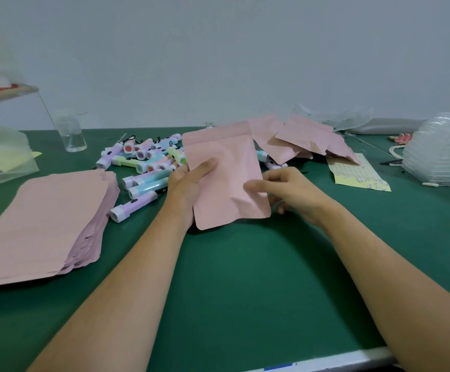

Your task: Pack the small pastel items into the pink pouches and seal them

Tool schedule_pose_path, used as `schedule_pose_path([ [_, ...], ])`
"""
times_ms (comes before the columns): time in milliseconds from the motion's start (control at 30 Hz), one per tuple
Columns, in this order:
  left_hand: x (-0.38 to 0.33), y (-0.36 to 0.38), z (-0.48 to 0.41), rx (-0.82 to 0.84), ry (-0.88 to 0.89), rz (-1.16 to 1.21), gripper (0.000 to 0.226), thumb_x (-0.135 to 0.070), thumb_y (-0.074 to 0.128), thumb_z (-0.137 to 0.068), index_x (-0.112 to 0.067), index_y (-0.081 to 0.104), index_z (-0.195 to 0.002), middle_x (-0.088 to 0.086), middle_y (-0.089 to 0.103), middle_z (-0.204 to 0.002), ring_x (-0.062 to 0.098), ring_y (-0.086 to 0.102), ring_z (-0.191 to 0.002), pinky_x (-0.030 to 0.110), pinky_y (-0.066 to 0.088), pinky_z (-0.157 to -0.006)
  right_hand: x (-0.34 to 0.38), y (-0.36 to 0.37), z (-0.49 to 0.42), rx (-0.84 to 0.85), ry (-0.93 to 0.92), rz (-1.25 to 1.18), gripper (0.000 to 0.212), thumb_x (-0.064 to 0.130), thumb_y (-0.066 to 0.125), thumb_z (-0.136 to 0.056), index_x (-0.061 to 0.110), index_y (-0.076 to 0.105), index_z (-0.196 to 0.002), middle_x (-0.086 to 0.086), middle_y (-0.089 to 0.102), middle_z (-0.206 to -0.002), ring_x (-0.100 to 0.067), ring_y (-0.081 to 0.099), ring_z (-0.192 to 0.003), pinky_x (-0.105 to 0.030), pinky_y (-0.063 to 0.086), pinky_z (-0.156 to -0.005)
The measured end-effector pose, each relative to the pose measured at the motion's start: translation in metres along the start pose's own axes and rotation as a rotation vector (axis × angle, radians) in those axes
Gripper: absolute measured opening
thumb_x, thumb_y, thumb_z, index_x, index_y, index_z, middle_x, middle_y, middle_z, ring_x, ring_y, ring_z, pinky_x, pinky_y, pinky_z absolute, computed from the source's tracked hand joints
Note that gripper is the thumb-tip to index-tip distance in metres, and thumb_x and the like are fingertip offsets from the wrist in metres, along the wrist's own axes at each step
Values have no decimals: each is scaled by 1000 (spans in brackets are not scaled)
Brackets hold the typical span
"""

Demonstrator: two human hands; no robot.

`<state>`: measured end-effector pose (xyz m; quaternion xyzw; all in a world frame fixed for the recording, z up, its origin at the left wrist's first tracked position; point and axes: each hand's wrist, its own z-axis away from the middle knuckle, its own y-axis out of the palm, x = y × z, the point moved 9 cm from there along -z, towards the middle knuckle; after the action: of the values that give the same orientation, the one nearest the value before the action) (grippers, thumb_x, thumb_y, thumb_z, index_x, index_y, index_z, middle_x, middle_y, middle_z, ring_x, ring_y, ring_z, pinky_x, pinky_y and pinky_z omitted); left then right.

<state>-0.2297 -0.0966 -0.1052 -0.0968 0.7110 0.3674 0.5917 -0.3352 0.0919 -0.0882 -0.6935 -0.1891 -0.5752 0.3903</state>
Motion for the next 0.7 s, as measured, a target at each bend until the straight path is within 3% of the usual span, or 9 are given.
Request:
schedule_pose_path([
  [100,-1,-6,-2,-45,15,84,38,-29,86,-87,-17,73,-121,4,81,-111,25,79,-98,43,66,-77,2,13,-1,92,-25,14,41,50,84,-79,16,77,-100,0,78,-95,-21,66,-63,-22,39,-47],
  [200,-1,-9,-2,-53,19,133,45,-32,83,-90,-15,70,-129,5,80,-114,26,78,-101,41,65,-73,4,22,-1,191,-50,-15,35,46,81,-85,17,77,-104,-9,77,-97,-19,63,-58,-21,40,-46],
  [367,-2,21,3,274,-14,180,74,-46,80,-84,-12,57,-146,13,68,-140,32,66,-129,54,55,-104,9,8,-6,29,-142,-83,15,38,76,-94,25,77,-102,-9,77,-94,-19,63,-56,-24,43,-50],
  [500,4,24,6,264,48,-83,64,-40,92,-70,-18,69,-125,5,78,-121,22,75,-112,38,63,-87,12,6,-3,-14,-166,-39,29,47,75,-92,25,74,-110,0,78,-103,-22,75,-75,-26,48,-54],
  [600,4,26,7,302,108,-153,60,-29,95,-73,-14,69,-125,7,78,-120,25,75,-113,39,61,-94,10,8,-3,-23,-129,-106,41,55,73,-89,24,72,-116,2,78,-110,-24,77,-94,-31,58,-64],
  [700,5,31,8,360,140,-239,62,-24,99,-71,-15,71,-126,6,78,-120,23,74,-115,34,61,-93,13,-4,-4,-161,-141,-187,41,56,69,-93,21,75,-111,0,78,-110,-22,75,-100,-39,60,-82],
])
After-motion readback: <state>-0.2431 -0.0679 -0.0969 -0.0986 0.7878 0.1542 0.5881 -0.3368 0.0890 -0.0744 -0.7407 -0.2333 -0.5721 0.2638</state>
